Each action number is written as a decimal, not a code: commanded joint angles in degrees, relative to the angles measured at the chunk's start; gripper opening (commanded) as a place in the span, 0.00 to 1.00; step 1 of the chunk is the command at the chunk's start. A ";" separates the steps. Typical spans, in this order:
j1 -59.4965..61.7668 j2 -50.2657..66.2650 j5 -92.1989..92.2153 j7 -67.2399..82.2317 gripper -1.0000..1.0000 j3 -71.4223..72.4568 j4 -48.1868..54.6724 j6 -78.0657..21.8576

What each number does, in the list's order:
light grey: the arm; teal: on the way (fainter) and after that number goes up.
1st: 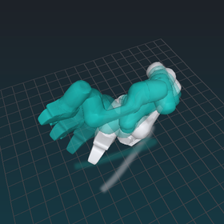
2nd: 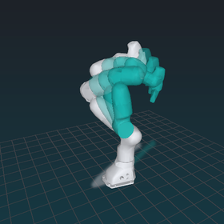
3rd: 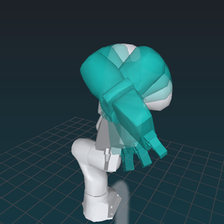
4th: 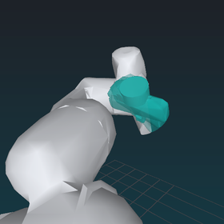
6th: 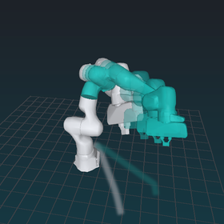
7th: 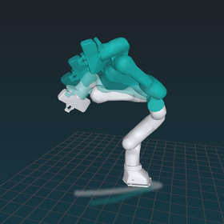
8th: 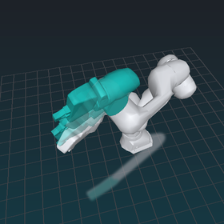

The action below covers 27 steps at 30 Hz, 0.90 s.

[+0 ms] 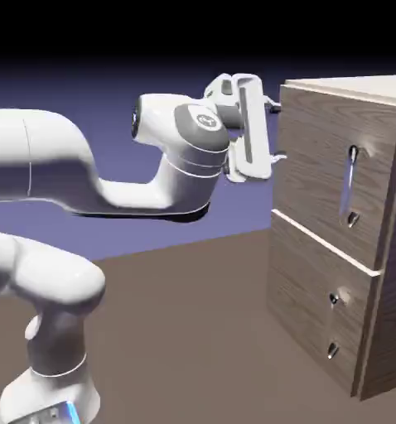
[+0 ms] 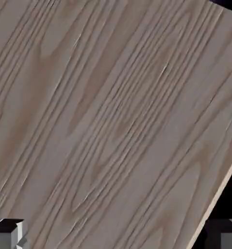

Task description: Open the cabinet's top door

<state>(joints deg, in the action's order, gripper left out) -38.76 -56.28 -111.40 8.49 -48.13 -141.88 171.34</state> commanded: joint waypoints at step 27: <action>-27.35 -9.19 -52.43 23.73 0.50 -26.30 16.00 -3.18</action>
<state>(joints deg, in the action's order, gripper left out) -66.10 -65.47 -163.83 32.22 -74.42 -125.88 168.16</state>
